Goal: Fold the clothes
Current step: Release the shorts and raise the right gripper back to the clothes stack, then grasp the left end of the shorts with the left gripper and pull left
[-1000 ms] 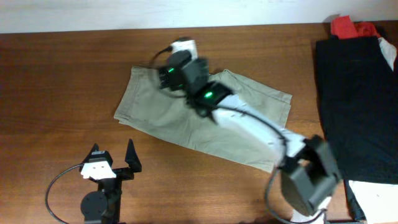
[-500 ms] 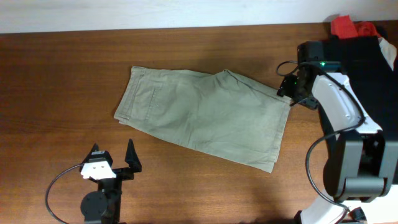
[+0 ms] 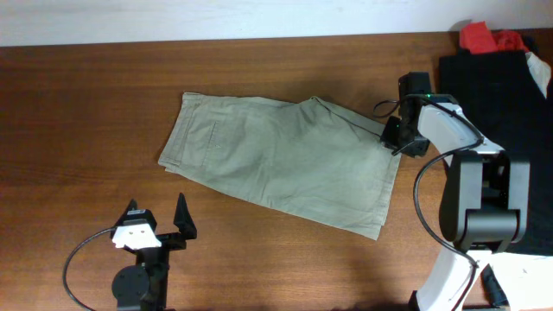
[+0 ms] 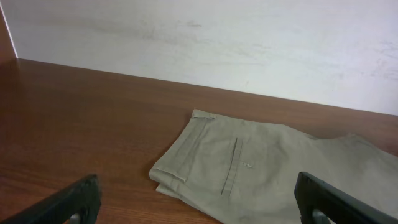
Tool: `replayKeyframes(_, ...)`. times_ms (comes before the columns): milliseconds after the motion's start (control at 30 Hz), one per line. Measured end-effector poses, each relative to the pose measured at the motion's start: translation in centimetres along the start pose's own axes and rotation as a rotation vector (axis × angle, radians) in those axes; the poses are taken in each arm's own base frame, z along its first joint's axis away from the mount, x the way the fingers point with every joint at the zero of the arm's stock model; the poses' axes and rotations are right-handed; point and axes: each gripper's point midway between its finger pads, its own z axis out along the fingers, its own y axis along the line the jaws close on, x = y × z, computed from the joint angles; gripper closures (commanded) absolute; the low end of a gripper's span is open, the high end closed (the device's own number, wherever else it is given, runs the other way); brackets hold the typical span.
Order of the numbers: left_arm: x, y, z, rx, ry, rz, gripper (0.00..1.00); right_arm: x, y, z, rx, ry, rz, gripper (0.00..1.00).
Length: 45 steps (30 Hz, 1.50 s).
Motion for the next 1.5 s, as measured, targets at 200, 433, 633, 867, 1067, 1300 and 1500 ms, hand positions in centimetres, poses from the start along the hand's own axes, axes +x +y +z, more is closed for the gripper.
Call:
replayKeyframes(200,0.0,0.0,0.0,0.0,0.0,0.0,0.01,-0.2,-0.1,0.0,0.006,-0.005,-0.001,0.96)
replayKeyframes(433,0.0,0.0,0.0,0.0,0.0,0.0,0.01,-2.8,0.5,-3.5,0.005,-0.042,0.003,0.96)
replayKeyframes(633,0.0,0.0,0.0,0.0,0.0,0.0,0.01,-7.1,0.0,-4.2,0.06,-0.228,0.008,0.19)
replayKeyframes(867,0.0,0.0,0.0,0.0,0.0,0.0,0.01,-9.9,0.1,-8.4,0.068,-0.295,0.02,0.01)
replayKeyframes(1067,0.0,0.0,0.0,0.0,0.0,0.0,0.01,-14.2,-5.3,-11.0,0.068,-0.386,0.156,0.01)
replayKeyframes(1300,-3.3,-3.8,-0.6,0.214,-0.123,0.012,0.01,-14.4,-9.7,-10.6,0.108,-0.362,0.233,0.01)
replayKeyframes(1500,-8.6,-6.0,0.8,0.259,0.149,0.143,0.01,-14.3,-9.7,-10.6,0.109,-0.358,0.233,0.01)
